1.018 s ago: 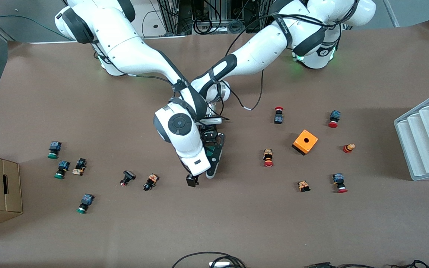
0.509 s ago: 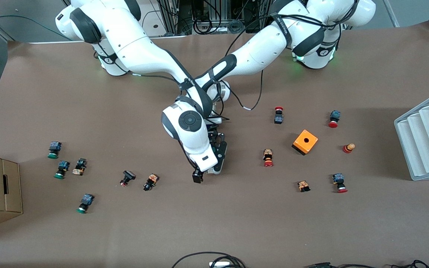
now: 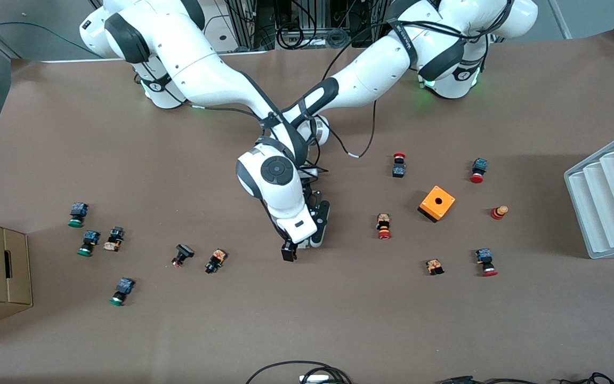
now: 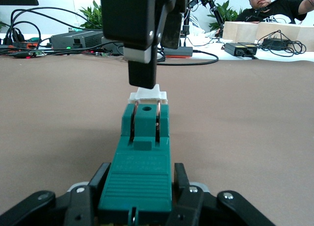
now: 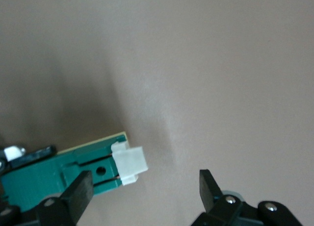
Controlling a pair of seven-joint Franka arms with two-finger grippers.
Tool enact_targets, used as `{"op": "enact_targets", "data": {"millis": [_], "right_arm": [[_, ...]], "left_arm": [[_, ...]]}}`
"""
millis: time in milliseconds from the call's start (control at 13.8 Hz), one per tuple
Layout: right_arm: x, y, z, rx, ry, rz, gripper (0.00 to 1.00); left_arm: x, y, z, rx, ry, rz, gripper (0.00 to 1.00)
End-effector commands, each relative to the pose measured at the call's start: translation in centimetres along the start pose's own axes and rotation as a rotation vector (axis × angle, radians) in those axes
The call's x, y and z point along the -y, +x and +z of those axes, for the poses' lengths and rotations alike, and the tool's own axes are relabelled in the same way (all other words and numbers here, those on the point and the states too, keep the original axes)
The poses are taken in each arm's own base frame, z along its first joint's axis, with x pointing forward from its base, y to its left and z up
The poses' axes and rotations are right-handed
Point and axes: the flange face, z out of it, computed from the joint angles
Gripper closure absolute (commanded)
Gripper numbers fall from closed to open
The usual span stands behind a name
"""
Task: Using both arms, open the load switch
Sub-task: 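Lower the right gripper onto the white lever of the switch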
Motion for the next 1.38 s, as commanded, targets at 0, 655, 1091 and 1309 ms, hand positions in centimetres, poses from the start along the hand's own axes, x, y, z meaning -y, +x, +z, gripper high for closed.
{"op": "enact_targets", "data": {"millis": [0, 655, 1091, 1309], "right_arm": [[0.3, 1.0, 0.9, -0.026, -0.013, 0.015, 0.03], [0.7, 0.9, 1.8, -0.014, -0.006, 0.012, 0.12], [0.9, 1.0, 2.2, -0.025, -0.012, 0.029, 0.11], [0.9, 1.1, 2.3, -0.041, -0.021, 0.037, 0.13]], "left_arm": [[0.0, -3.3, -0.2, 0.052, -0.019, -0.002, 0.41], [0.1, -3.2, -0.1, 0.05, -0.019, -0.004, 0.41], [0.1, -3.2, -0.1, 0.05, -0.019, -0.004, 0.41], [0.1, -3.2, -0.1, 0.05, -0.019, -0.003, 0.41]]}}
